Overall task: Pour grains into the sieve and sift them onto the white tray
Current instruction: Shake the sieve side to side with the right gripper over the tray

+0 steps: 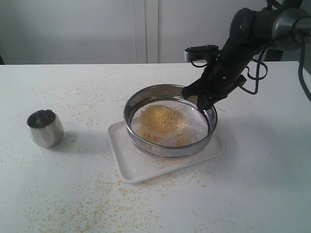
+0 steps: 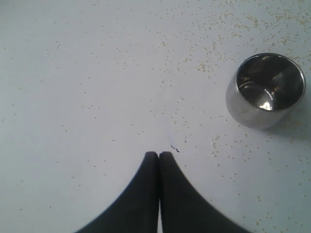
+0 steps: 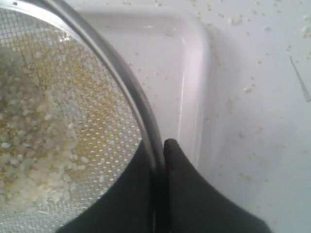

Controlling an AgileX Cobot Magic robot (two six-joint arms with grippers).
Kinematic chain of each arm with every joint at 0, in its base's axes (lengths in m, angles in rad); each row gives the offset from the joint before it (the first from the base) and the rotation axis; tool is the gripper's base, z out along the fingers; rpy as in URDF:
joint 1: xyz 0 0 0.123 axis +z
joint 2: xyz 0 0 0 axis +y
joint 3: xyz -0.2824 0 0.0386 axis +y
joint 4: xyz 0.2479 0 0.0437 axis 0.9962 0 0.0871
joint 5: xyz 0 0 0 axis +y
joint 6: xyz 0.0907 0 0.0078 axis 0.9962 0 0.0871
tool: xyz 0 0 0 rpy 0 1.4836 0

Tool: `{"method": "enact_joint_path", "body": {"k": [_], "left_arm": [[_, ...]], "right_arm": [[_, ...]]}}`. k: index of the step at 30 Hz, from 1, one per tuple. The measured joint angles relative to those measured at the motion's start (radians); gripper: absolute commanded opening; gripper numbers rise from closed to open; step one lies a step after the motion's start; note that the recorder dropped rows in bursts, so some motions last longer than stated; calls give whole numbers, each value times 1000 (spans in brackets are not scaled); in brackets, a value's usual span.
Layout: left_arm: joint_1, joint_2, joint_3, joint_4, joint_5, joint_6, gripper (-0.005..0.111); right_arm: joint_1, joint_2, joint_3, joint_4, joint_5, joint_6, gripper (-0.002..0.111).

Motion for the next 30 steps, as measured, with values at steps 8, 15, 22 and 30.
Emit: {"method": "enact_joint_path", "body": {"k": [8, 15, 22, 30], "left_arm": [[0, 0, 0, 0, 0, 0, 1], [0, 0, 0, 0, 0, 0, 1], [2, 0, 0, 0, 0, 0, 1], [2, 0, 0, 0, 0, 0, 1]], "right_arm": [[4, 0, 2, -35, -7, 20, 0], [5, 2, 4, -43, 1, 126, 0], [6, 2, 8, 2, -28, 120, 0], [6, 2, 8, 9, -20, -20, 0]]}}
